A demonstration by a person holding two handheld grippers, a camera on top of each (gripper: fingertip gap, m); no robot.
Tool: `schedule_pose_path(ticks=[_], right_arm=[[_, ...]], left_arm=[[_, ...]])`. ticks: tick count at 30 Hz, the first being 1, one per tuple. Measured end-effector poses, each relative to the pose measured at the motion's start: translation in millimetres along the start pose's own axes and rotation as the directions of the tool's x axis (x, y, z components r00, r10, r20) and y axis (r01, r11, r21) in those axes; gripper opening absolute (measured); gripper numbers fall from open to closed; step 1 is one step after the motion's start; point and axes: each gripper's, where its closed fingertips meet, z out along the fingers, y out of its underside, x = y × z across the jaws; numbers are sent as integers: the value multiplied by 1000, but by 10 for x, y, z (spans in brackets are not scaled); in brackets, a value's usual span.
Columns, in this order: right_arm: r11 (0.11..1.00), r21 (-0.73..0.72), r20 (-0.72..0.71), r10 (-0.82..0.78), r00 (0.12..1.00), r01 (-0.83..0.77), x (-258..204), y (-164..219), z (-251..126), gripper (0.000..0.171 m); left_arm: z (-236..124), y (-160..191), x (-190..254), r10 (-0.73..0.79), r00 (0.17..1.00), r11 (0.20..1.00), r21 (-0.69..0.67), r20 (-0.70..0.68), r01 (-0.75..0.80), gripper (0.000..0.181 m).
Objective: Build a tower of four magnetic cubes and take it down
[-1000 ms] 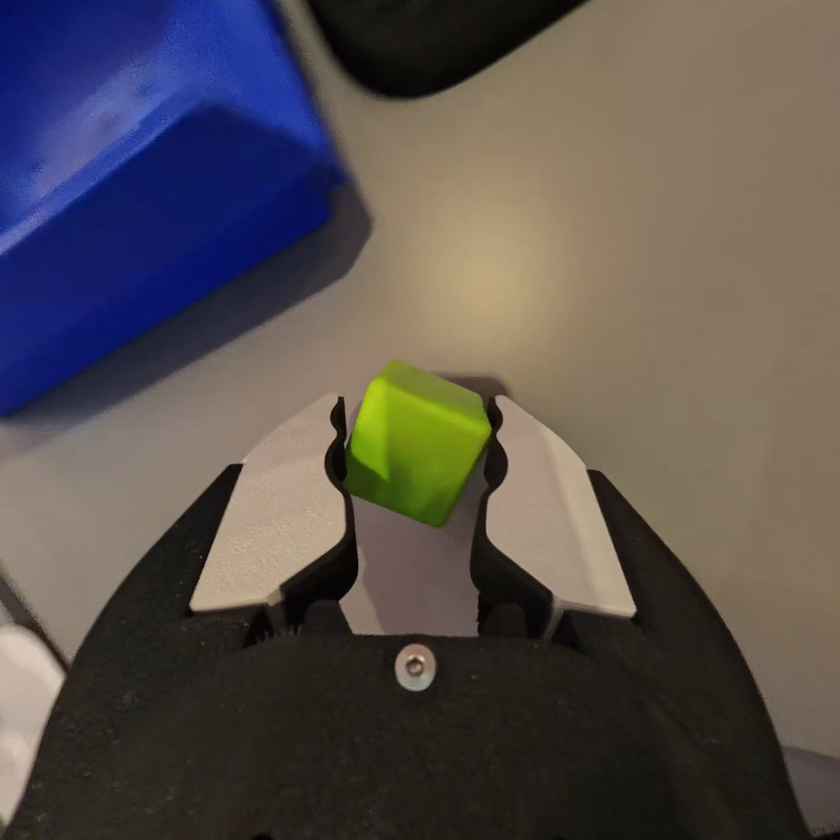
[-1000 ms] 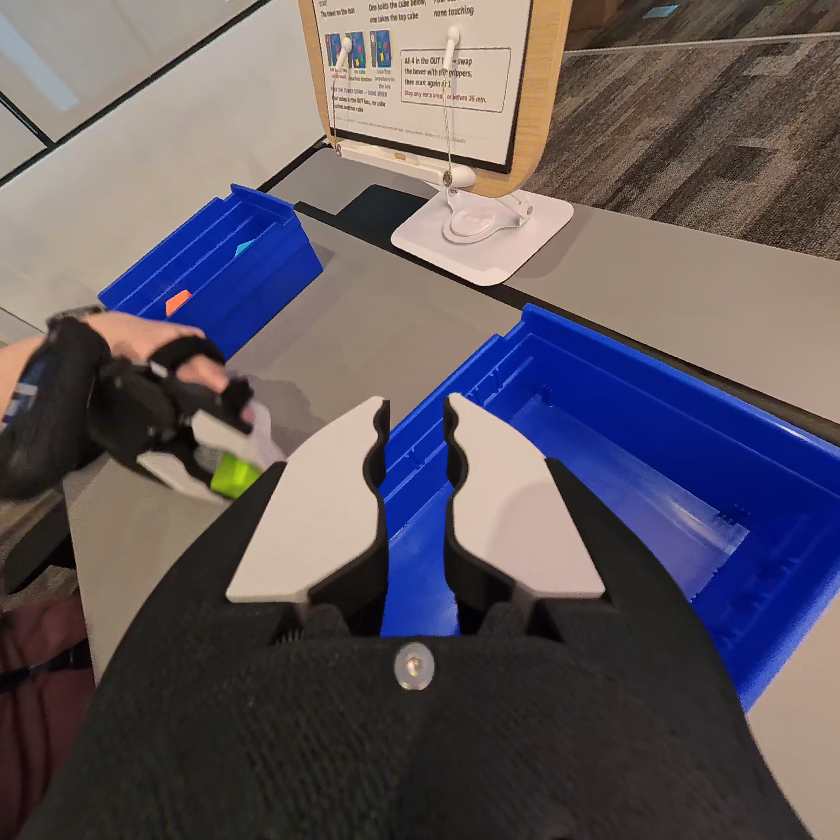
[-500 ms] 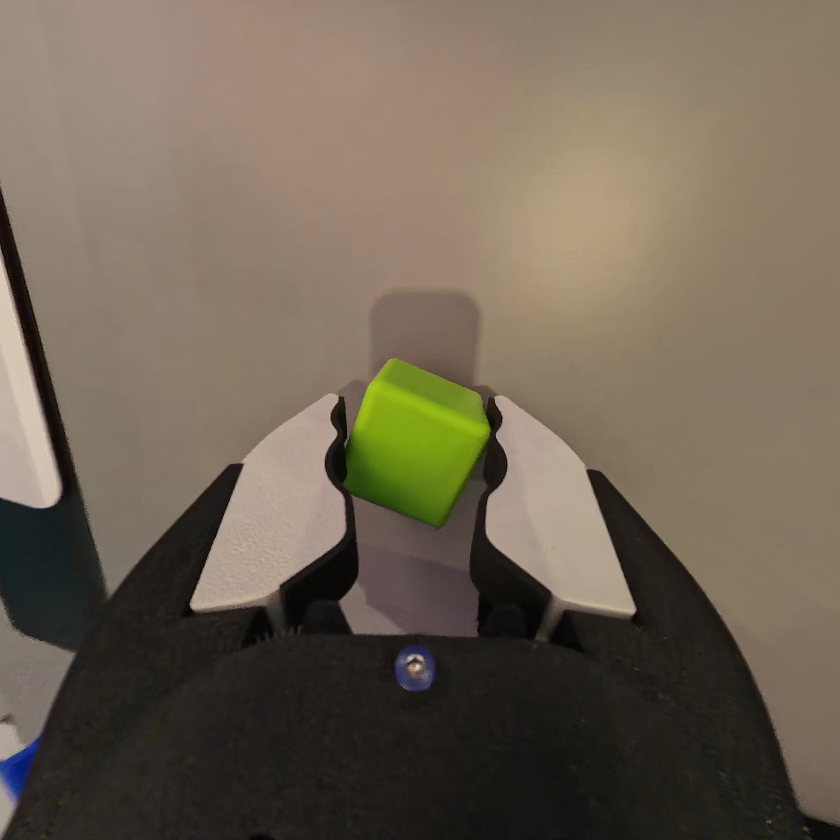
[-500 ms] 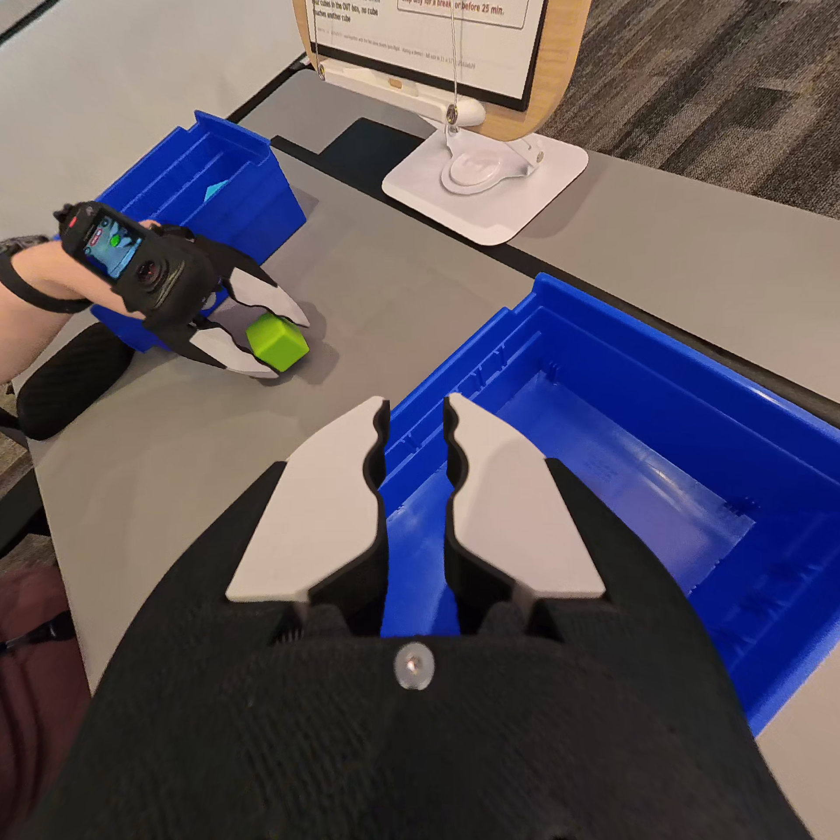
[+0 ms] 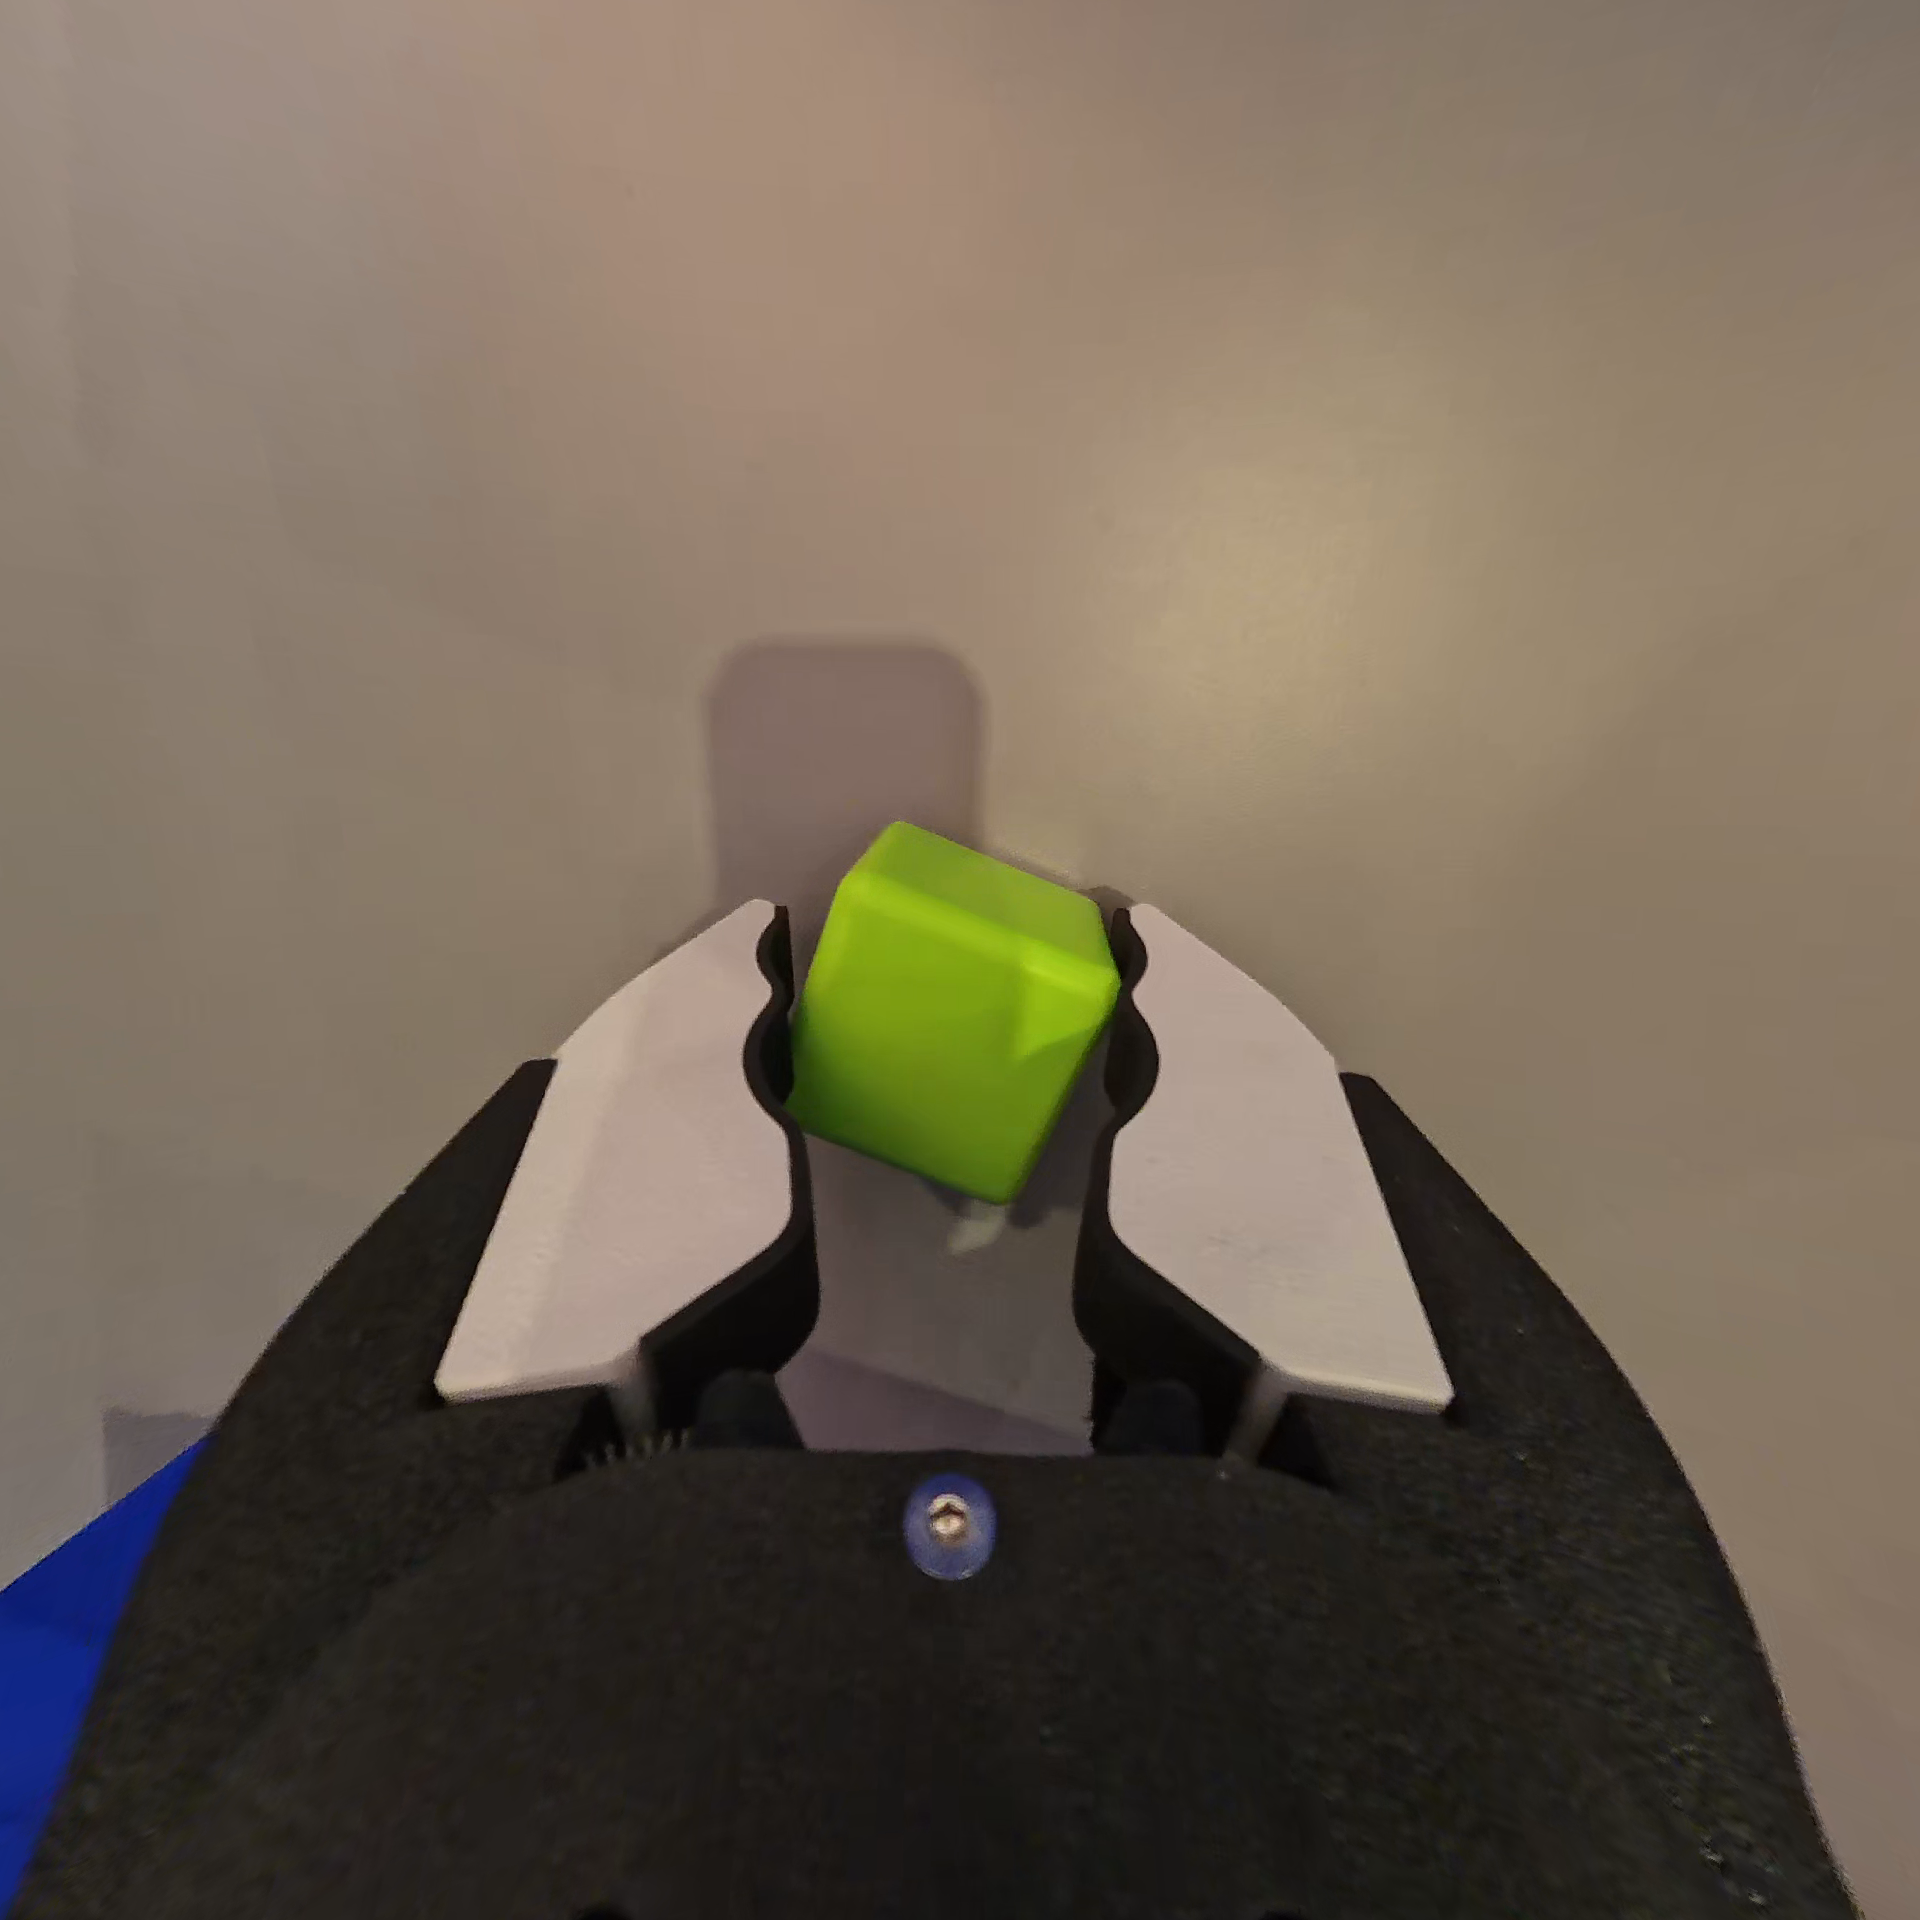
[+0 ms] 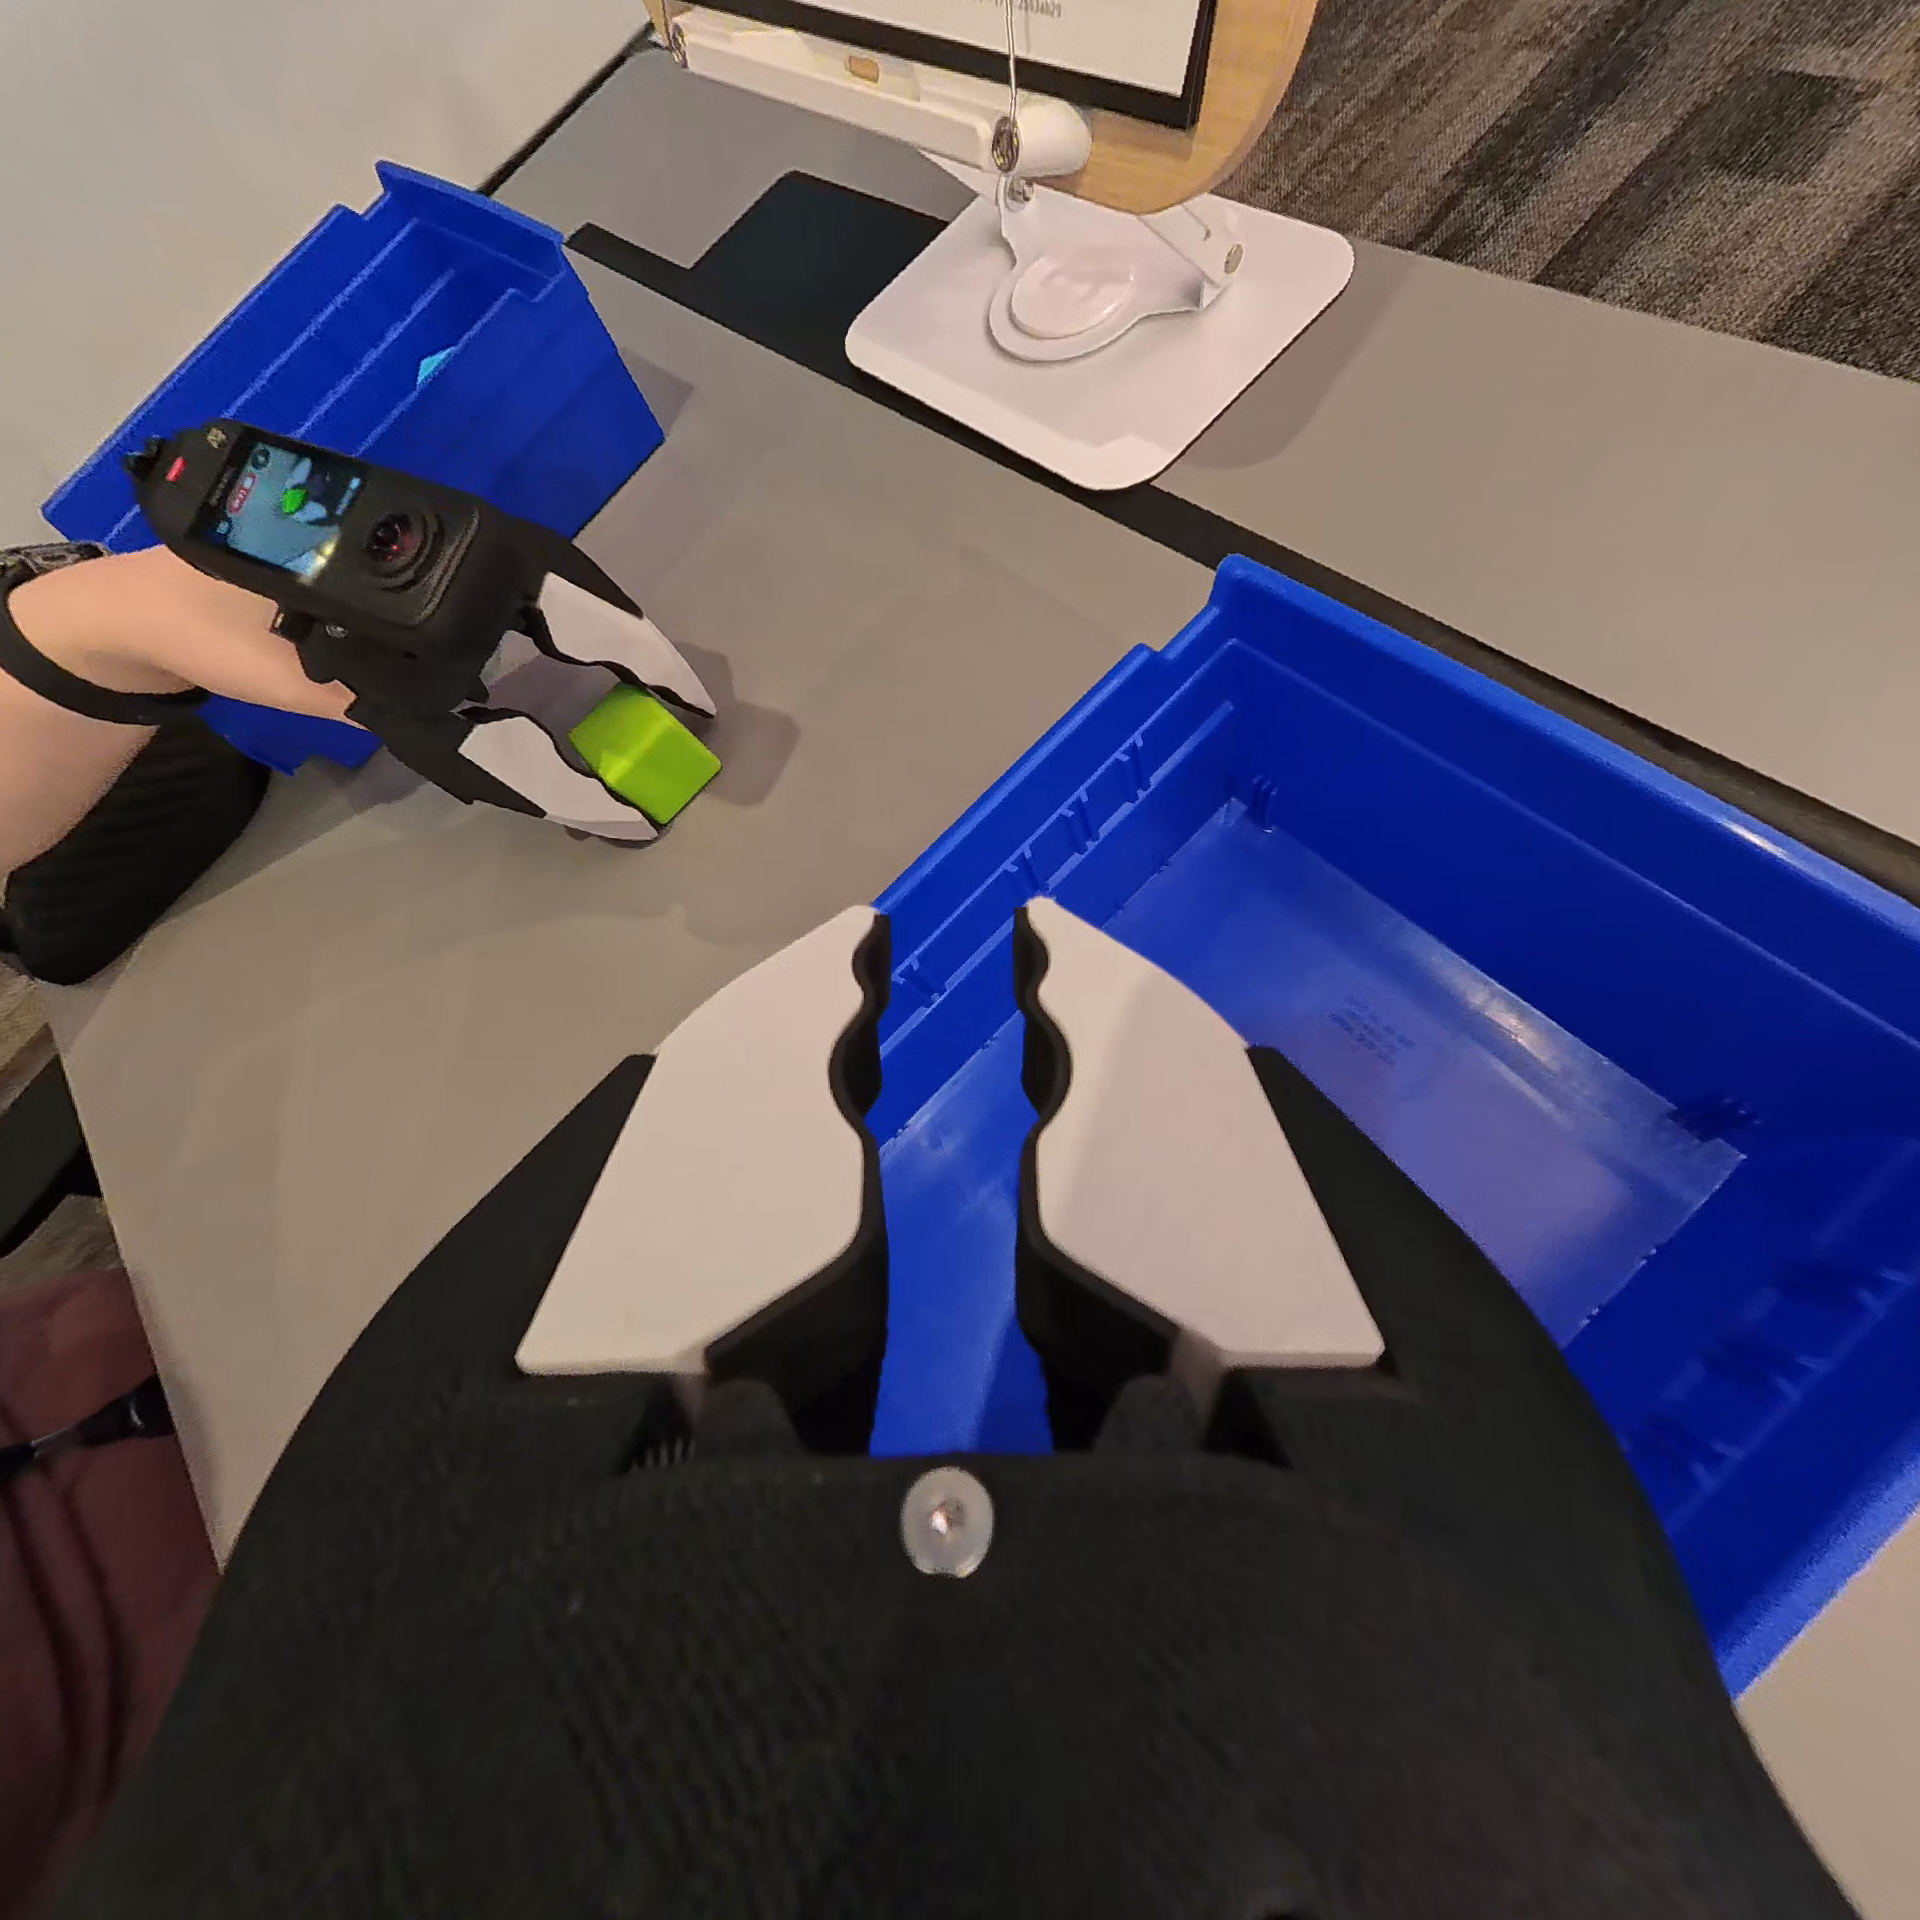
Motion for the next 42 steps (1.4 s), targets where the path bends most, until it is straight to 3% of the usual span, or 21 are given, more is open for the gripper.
schedule_pose_path(ticks=[3, 6, 8, 11, 14, 17, 20, 24, 28, 35, 42], right_arm=[[1000, -18, -2, 4, 1000, -4, 14, 29, 28, 24], [1000, -27, -6, 5, 1000, -5, 27, 47, 42, 25], [1000, -21, -4, 3, 1000, -3, 26, 41, 38, 25], [1000, 11, -8, -4, 1000, 4, 30, -7, 11, 26], [998, 55, -3, -11, 1000, 11, 10, -71, -41, 25], [997, 73, -8, -14, 1000, 15, 8, -97, -92, 25], [997, 78, -15, -9, 1000, 10, 19, -99, -120, 25], [998, 65, -22, -5, 1000, 7, 31, -88, -94, 26], [999, 37, -24, -19, 1000, 20, 3, -70, -37, 26], [999, 6, -17, -35, 999, 35, -43, -35, 23, 26], [999, -18, -11, -31, 999, 31, -38, 30, 34, 26]], left_arm=[[12, -19, 20, -6, 1000, 1000, 6, -15, 6, 58], [-16, -21, 18, -32, 999, 999, 0, -34, 32, 80], [-146, -37, -13, -17, 1000, 999, 29, -16, 18, 77], [-581, -89, -67, -40, 999, 989, 146, 18, 37, 76], [-1250, -6, -162, -82, 992, 952, 301, 92, 51, 75], [-1834, 438, -325, -175, 967, 932, 348, 182, 103, 76], [-2044, 1181, -525, -307, 916, 935, 262, 258, 240, 72], [-1814, 2172, -559, -476, 839, 876, 61, 265, 478, 76], [-1537, 2819, -552, -502, 782, 820, -83, 369, 566, 75], [-1221, 3171, -606, -558, 726, 754, -120, 401, 646, 74], [-1016, 3303, -534, -581, 712, 688, -230, 394, 688, 71]])
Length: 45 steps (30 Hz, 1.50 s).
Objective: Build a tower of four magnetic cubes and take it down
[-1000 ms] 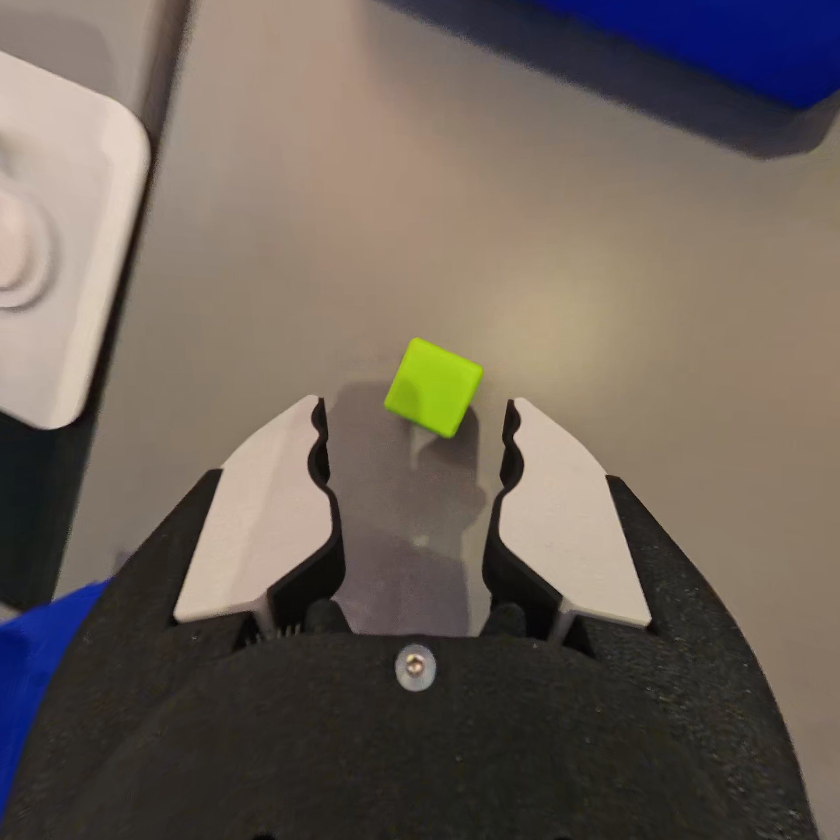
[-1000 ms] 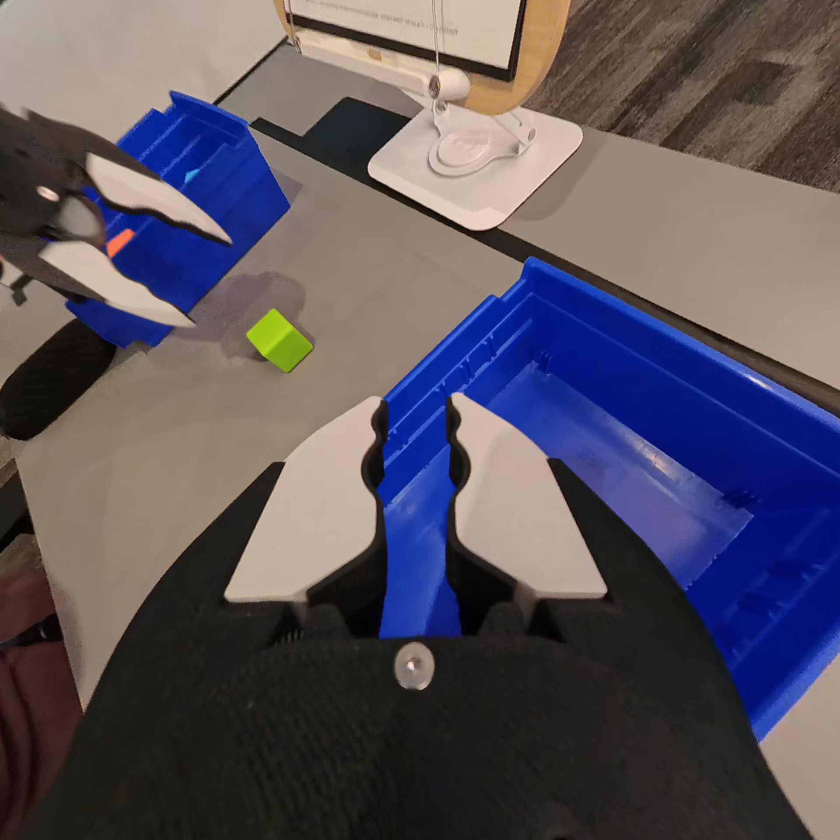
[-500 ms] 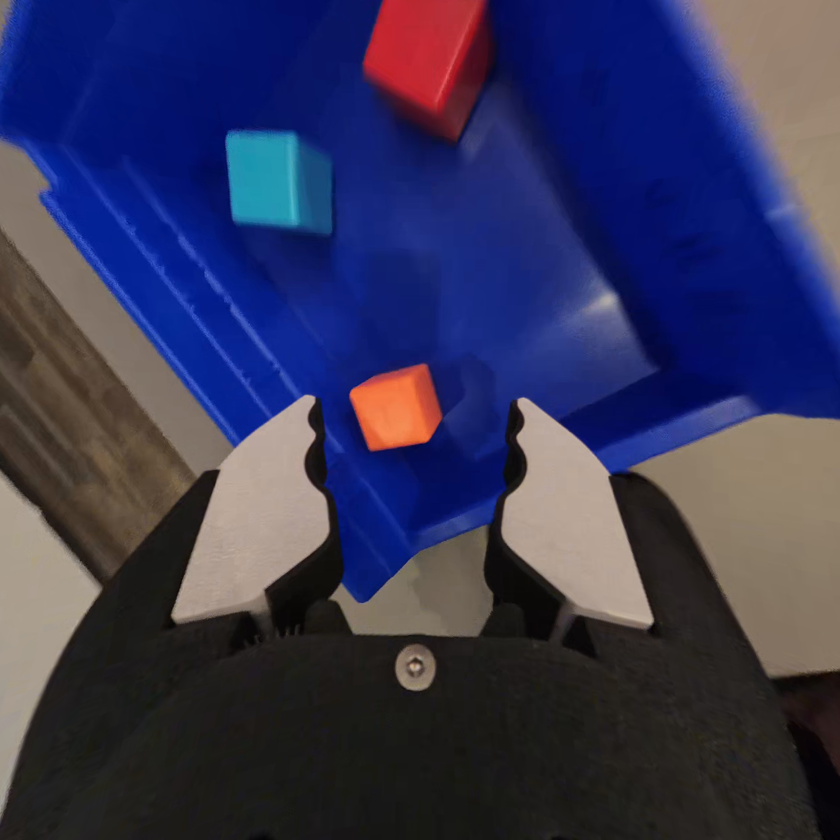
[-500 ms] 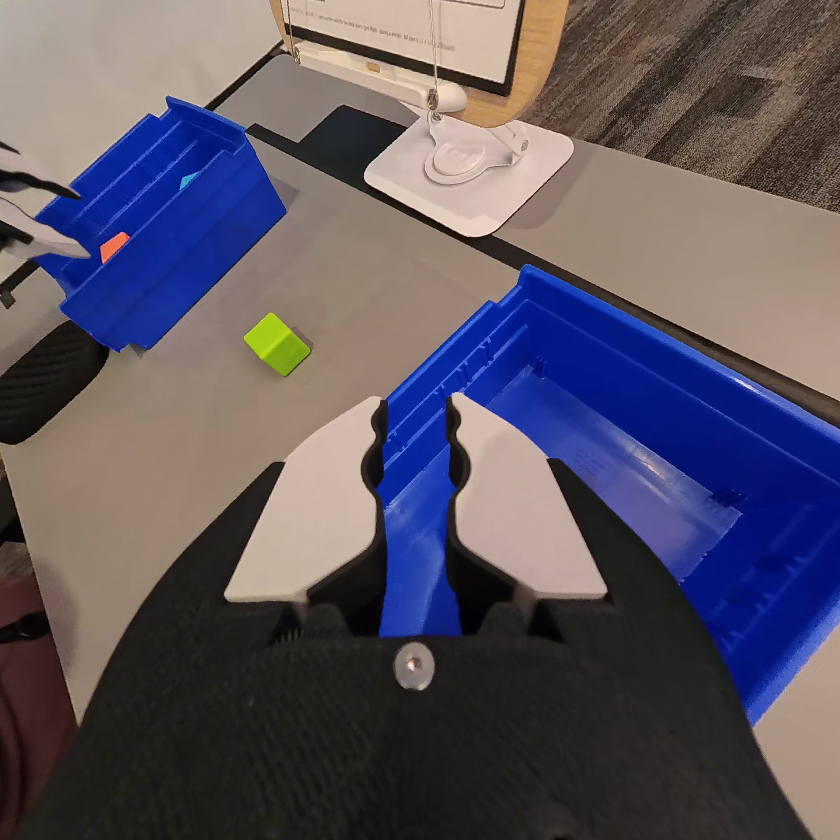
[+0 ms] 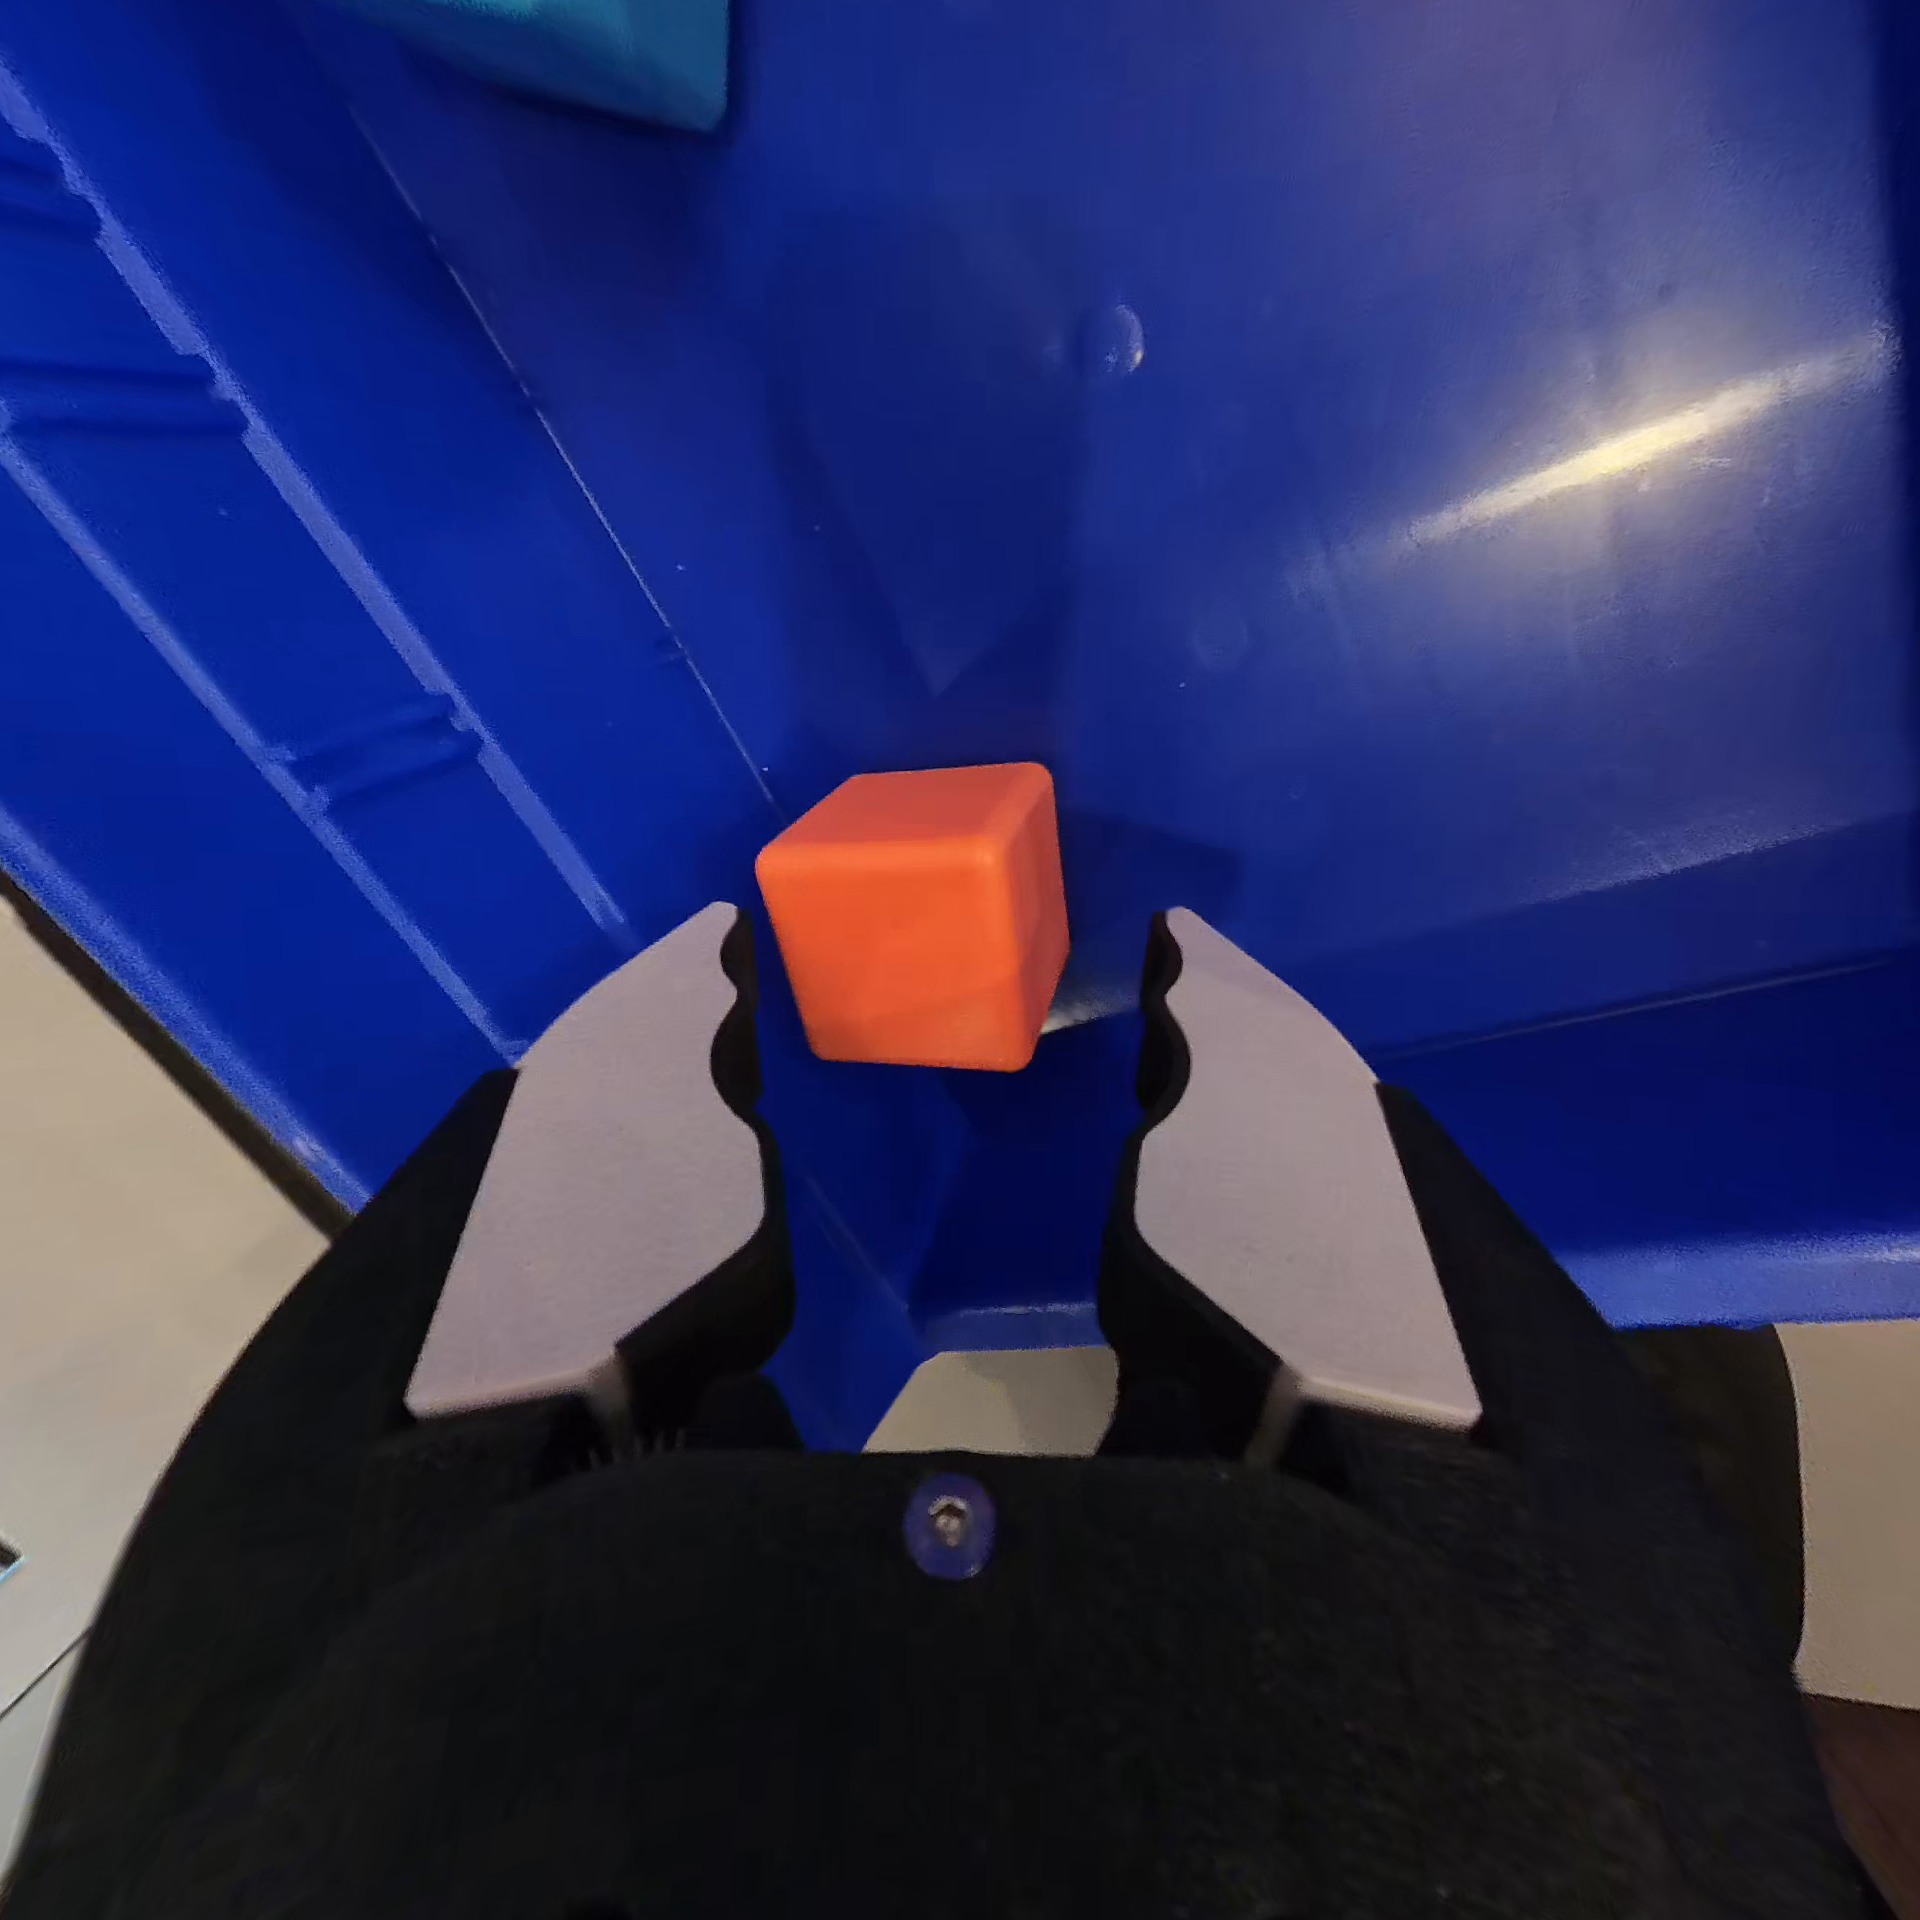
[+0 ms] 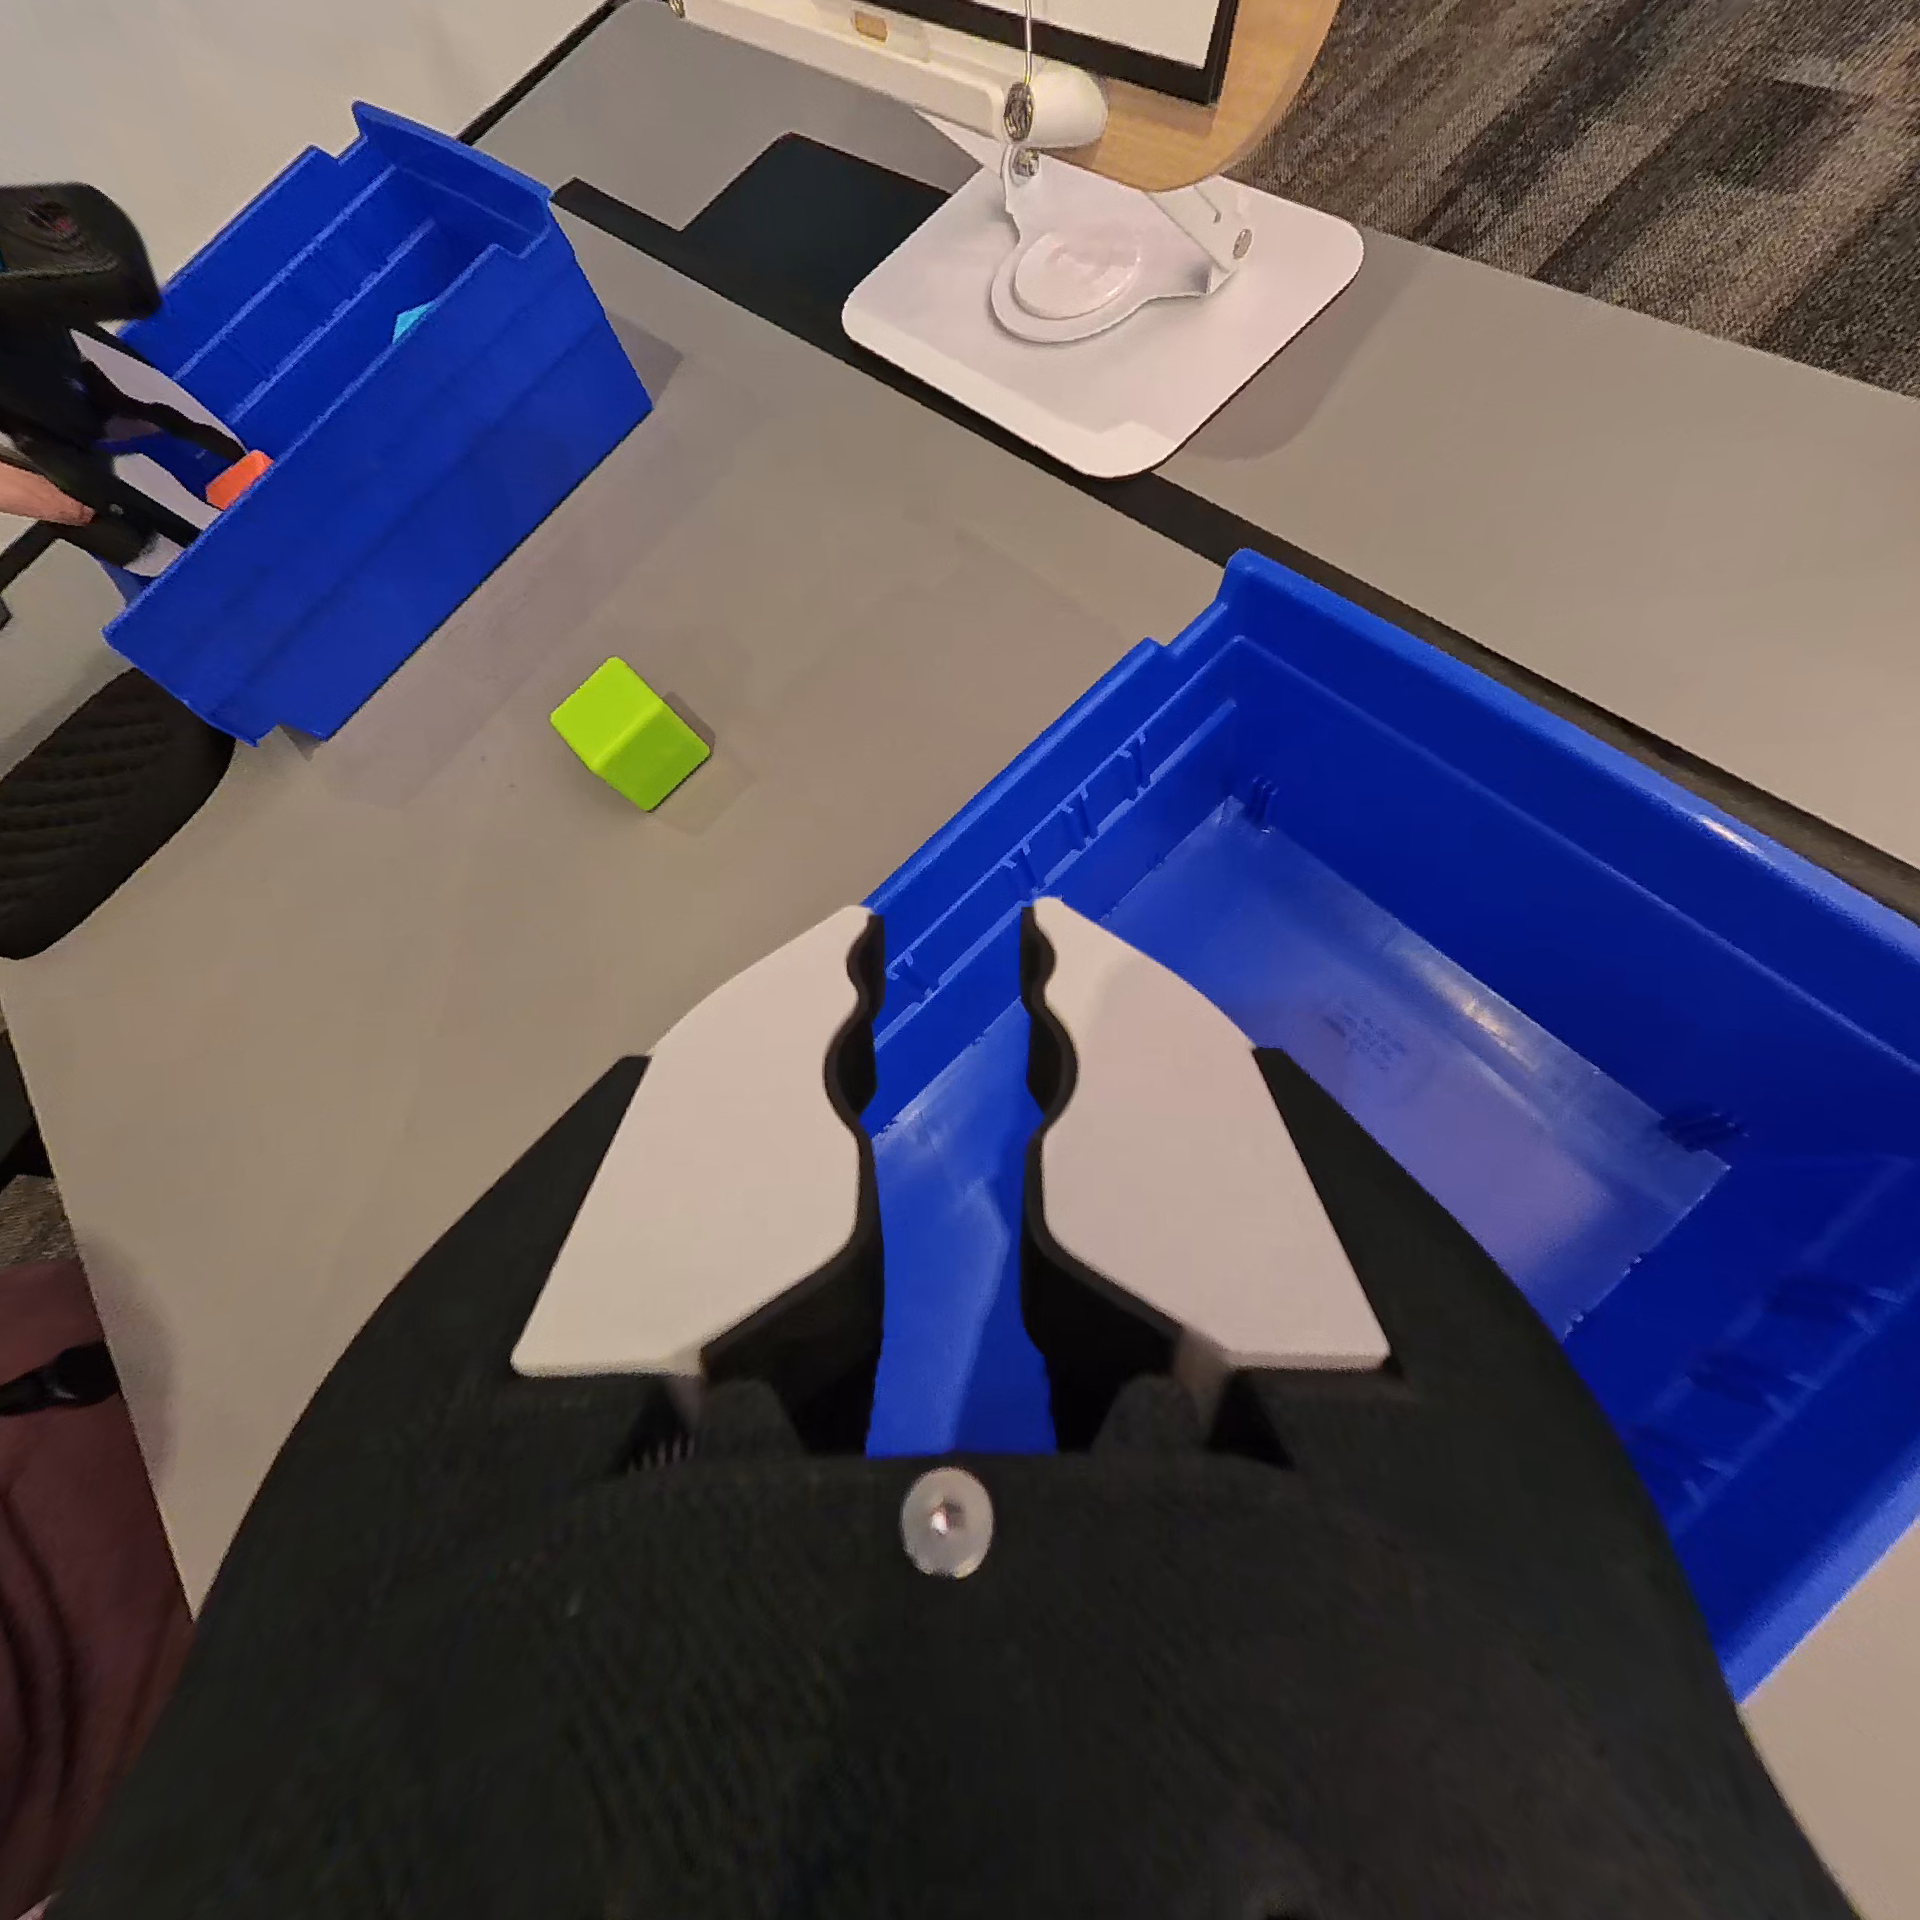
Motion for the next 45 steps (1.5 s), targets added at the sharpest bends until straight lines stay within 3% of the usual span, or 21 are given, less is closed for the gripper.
schedule_pose_path(ticks=[2, 6, 12, 15, 22, 25, 28, 33, 36, 38, 41, 45], right_arm=[[1000, -5, 0, 2, 1000, -2, 8, 12, 1, 27], [1000, -4, 5, 4, 1000, -4, 11, 13, 2, 26], [1000, -21, 5, -2, 1000, 3, 10, 26, 23, 26], [1000, -30, 2, -5, 1000, 5, 10, 36, 36, 27], [999, -50, 2, -10, 1000, 10, 8, 68, 54, 27], [998, -59, -2, -6, 1000, 6, 30, 88, 65, 27], [998, -61, -7, -3, 1000, 3, 45, 88, 62, 26], [998, -57, -16, -15, 1000, 14, 33, 52, 53, 26], [998, -57, -15, -30, 999, 29, 7, 35, 53, 26], [998, -53, -9, -34, 999, 33, -8, 32, 49, 26], [998, -47, -20, -38, 999, 37, 19, 46, 20, 26], [1000, -14, -6, -15, 1000, 15, 38, 50, -45, 27]], left_arm=[[16, 10, -7, 5, 1000, 1000, -20, 18, -4, 71], [11, 9, -49, 42, 997, 999, -22, 64, -40, 52], [-64, -26, 124, 101, 994, 994, 41, -38, -100, 50], [-21, 10, 102, 126, 992, 992, 12, -27, -125, 66], [21, -44, 98, 154, 988, 988, 12, -28, -154, 54], [-137, -127, 4, 159, 987, 985, 58, 27, -161, 53], [-567, -280, -54, 154, 986, 975, 151, 65, -162, 52], [-1608, -874, 466, 327, 943, 847, 420, 68, -324, 52], [-1923, -1237, 1065, 506, 856, 711, 510, 109, -485, 52], [-1964, -1452, 1360, 562, 813, 659, 513, 149, -550, 52], [-1884, -1687, 1866, 709, 687, 527, 528, 160, -666, 51], [-1478, -1848, 2130, 813, 566, 483, 387, 136, -786, 51]])
